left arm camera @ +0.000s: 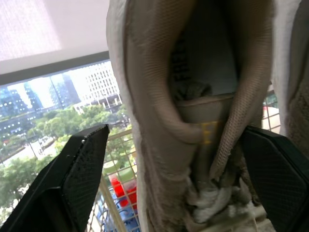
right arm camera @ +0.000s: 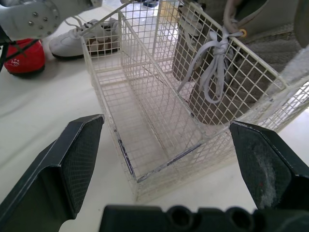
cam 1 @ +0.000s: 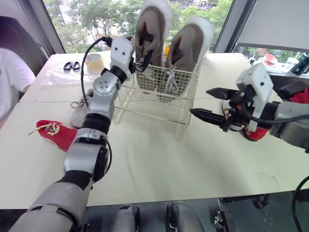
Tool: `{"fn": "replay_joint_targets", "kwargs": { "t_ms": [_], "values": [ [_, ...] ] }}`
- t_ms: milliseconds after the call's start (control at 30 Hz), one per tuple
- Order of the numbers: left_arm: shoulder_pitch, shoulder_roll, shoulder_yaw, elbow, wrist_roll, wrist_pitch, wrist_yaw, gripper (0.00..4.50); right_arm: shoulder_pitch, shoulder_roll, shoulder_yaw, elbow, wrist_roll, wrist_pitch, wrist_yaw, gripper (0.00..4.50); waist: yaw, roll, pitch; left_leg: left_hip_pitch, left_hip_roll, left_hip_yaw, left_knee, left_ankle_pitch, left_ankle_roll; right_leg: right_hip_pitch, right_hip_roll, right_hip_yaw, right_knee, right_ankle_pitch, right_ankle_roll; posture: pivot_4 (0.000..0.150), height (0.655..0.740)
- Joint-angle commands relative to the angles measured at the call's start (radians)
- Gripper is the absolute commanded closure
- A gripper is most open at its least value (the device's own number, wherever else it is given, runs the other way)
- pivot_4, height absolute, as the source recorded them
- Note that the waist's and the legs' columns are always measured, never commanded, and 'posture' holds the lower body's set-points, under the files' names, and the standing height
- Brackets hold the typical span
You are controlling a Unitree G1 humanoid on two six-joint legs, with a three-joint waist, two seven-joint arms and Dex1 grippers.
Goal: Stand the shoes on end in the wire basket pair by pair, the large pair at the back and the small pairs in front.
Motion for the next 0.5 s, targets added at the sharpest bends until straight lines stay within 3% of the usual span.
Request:
{"fn": "replay_joint_targets", "kwargs": {
  "t_ms": [33, 233, 400, 500],
  "values": [
    [0.105, 0.053, 0.016, -0.349, -0.109, 0.227, -0.067, 0.07, -0.041, 0.014, 0.009, 0.002, -0.027, -0.03, 0.048, 0.0, -0.002, 0.0, 0.0, 0.0, 0.0, 0.0, 0.0, 0.0, 0.0, 0.0, 0.0, 0.0, 0.0, 0.0, 0.0, 0.15, 0.74],
    [0.266, 0.167, 0.065, -0.728, -0.259, 0.621, -0.08, 0.07, -0.078, 0.043, 0.077, 0.042, -0.117, -0.062, 0.129, 0.0, -0.003, 0.0, 0.0, 0.001, 0.002, 0.0, 0.0, 0.001, -0.001, 0.0, 0.002, 0.002, 0.001, 0.0, 0.0, 0.15, 0.74],
    [0.304, 0.283, 0.176, -0.824, -0.394, 0.807, -0.121, 0.03, -0.15, 0.074, 0.189, 0.079, -0.238, -0.108, 0.223, 0.0, -0.001, 0.001, 0.0, 0.002, 0.002, 0.0, 0.0, 0.001, -0.002, 0.002, 0.003, 0.002, 0.001, 0.0, 0.0, 0.15, 0.74],
    [0.345, 0.412, 0.215, -0.872, -0.518, 0.951, -0.244, 0.03, -0.216, 0.072, 0.296, 0.112, -0.335, -0.126, 0.307, 0.0, -0.008, 0.001, 0.0, 0.003, 0.002, 0.0, 0.0, 0.001, -0.002, 0.001, 0.004, 0.002, 0.001, 0.0, 0.0, 0.15, 0.74]
  ]
}}
